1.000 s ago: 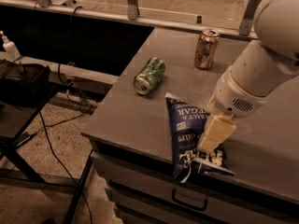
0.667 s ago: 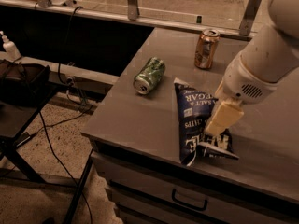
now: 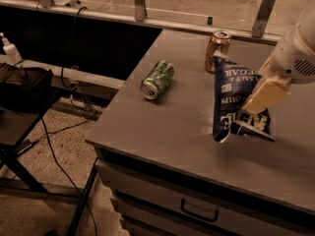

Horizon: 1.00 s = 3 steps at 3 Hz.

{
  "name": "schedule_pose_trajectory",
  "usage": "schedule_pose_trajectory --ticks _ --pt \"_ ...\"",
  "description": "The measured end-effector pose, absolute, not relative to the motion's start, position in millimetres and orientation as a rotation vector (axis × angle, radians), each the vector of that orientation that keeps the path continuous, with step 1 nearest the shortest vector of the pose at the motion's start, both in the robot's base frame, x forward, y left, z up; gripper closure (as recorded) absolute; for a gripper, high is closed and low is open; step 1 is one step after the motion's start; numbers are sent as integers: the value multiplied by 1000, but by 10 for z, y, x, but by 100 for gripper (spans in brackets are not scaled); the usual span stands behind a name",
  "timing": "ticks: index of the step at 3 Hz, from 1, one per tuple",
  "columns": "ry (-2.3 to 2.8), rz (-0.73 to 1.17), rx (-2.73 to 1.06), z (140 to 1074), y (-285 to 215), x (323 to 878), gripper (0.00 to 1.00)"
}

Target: Move blue chip bag near orange can

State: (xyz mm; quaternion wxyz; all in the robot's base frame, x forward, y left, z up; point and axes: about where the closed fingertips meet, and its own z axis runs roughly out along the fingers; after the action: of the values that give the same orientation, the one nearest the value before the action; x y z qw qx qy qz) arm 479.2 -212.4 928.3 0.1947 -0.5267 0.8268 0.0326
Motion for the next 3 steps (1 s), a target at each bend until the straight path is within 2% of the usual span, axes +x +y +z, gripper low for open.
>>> schedule_pose_trajectory --ticks 3 --pt "2398 84 -1261 9330 -2523 5269 100"
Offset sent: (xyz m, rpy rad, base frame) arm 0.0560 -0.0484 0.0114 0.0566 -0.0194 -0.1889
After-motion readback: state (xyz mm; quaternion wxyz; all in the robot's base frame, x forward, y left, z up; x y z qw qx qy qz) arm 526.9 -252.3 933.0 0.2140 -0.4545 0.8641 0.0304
